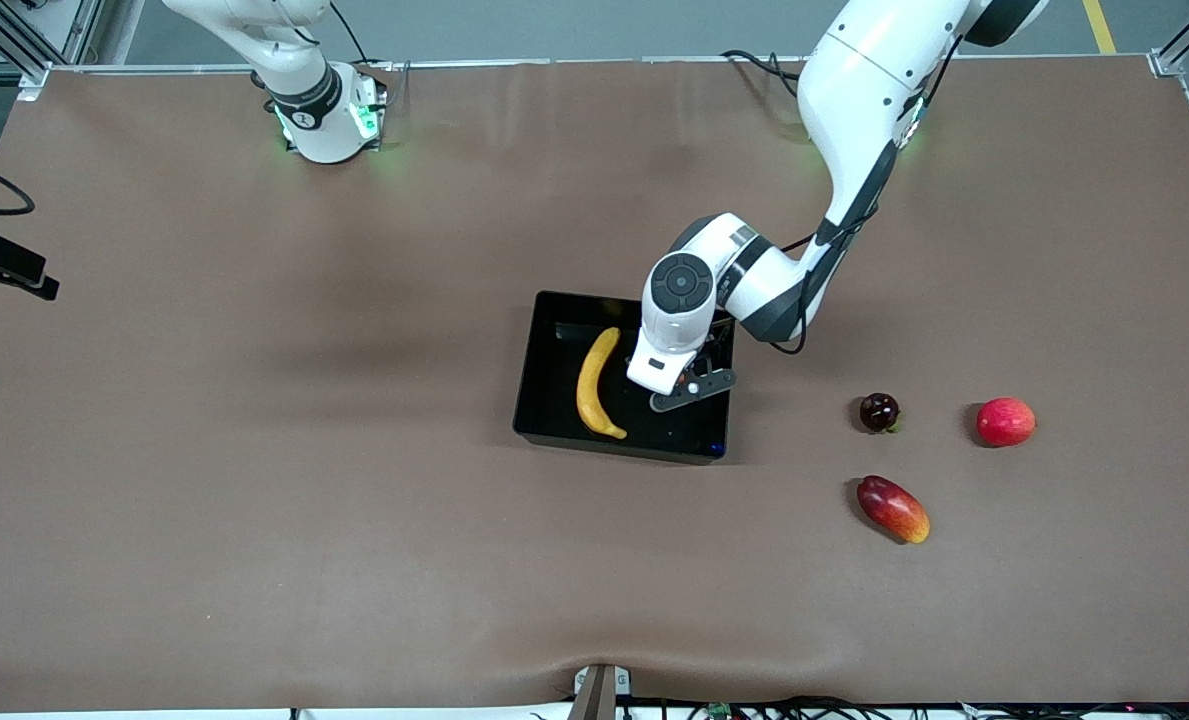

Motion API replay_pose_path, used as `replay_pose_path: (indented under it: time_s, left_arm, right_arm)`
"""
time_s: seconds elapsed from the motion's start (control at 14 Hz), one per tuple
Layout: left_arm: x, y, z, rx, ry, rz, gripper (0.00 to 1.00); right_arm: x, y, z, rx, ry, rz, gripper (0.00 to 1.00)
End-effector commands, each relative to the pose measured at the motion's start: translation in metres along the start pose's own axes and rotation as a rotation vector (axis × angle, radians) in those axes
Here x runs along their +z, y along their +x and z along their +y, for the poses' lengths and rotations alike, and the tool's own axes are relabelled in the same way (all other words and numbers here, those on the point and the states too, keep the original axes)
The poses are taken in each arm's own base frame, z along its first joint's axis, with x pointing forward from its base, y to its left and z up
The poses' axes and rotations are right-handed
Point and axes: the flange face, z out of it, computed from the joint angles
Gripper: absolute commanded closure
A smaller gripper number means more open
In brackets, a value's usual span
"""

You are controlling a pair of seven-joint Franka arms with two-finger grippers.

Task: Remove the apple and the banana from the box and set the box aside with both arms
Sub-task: 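Carry the apple out of the tray beside the other fruits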

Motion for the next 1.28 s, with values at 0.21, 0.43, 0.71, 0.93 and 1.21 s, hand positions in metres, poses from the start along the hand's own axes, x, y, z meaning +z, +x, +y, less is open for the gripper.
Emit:
replay_pose_path:
  time_s: [0.21,0.43,0.71,0.93,1.21]
  left_arm:
    - [-0.139,0.008,-0.016,-0.04,0.029,0.063,1.0]
    - [-0.208,0.028,-0.036,-0.032,-0.032,0.126,1.0]
    - [-0.228,0.091,-0.108,0.079,0.012,0.113,1.0]
    - [-0.22,0.148,-0.168,0.179,0.032,0.096,1.0]
    - [-0.185,0.21,-0.244,0.247,0.046,0.054,1.0]
  right_arm:
    - [-0.002,0.0,0.002,0.005,0.001,0.003,0.0]
    - [-0.002,0.0,0.002,0.005,0.001,0.003,0.0]
    - [-0.002,0.0,0.0,0.004,0.003,0.003,0.0]
    - [-0.002,0.0,0.0,0.004,0.003,0.003,0.0]
    - [-0.002,0.0,0.001,0.006,0.003,0.003,0.0]
